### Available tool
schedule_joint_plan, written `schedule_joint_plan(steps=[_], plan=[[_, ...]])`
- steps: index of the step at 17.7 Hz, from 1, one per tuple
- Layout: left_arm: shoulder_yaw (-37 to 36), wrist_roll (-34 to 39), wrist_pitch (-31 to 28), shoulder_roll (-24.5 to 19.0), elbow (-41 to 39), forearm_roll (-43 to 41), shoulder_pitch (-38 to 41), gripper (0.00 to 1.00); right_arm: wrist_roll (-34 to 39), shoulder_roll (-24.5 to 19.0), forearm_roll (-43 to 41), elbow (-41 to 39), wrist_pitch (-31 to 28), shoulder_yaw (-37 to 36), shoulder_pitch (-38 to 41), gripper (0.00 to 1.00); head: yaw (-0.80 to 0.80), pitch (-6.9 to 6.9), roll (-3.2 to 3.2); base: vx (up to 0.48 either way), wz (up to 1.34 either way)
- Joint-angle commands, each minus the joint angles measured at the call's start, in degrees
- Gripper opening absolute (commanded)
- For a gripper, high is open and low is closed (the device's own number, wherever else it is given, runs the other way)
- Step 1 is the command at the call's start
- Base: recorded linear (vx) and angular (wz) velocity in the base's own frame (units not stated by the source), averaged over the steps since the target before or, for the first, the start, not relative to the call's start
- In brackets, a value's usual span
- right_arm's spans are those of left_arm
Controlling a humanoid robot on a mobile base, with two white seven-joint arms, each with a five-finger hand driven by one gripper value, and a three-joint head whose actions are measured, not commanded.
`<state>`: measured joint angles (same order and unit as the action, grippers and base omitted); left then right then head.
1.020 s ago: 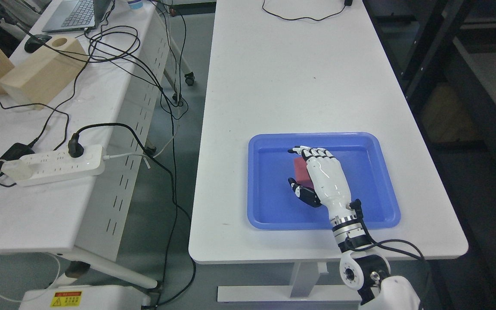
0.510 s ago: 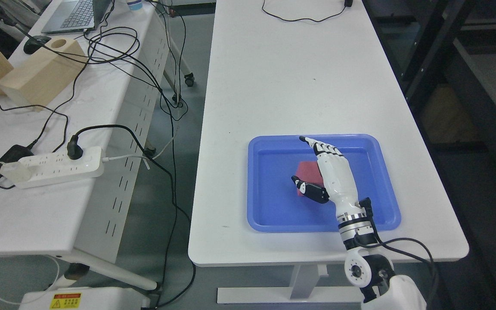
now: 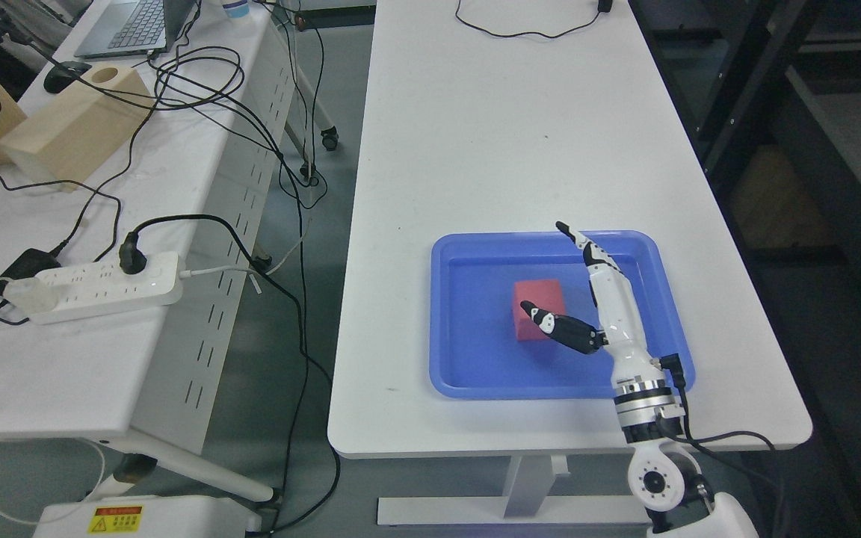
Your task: Pick pink block from left shelf to tray
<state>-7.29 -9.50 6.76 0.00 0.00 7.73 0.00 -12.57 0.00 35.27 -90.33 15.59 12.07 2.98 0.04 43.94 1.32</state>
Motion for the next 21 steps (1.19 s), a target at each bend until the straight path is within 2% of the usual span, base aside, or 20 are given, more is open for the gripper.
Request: schedule_joint_plan(steps=[1, 5, 8, 18, 21], plan=[[0.0, 0.0, 0.0, -1.0, -1.0, 0.0, 1.1, 1.0, -0.3, 1.0, -10.5, -1.6, 3.5, -5.9, 1.2, 0.89, 0.0, 0.0, 0.0, -0.013, 0.0], [0.0, 0.0, 0.0, -1.0, -1.0, 0.0, 1.1, 1.0, -6.8, 1.0, -11.3, -1.6, 4.6, -5.9, 1.2, 0.9, 0.0, 0.0, 0.0, -0.02, 0.0], [0.0, 0.0, 0.0, -1.0, -1.0, 0.0, 1.1, 1.0, -7.0, 1.0, -15.0, -1.6, 4.6, -6.4, 1.1, 0.99, 0.0, 0.0, 0.0, -0.033, 0.0], [0.0, 0.0, 0.0, -1.0, -1.0, 0.0, 1.1, 1.0, -6.9, 1.0, -24.7, -1.5, 7.0, -9.0, 1.2, 0.99, 0.0, 0.0, 0.0, -0.068, 0.0], [0.0, 0.0, 0.0, -1.0, -1.0, 0.0, 1.1, 1.0, -6.8, 1.0, -25.1, -1.5, 6.5, -9.3, 1.1, 0.99, 0.0, 0.0, 0.0, -0.081, 0.0]])
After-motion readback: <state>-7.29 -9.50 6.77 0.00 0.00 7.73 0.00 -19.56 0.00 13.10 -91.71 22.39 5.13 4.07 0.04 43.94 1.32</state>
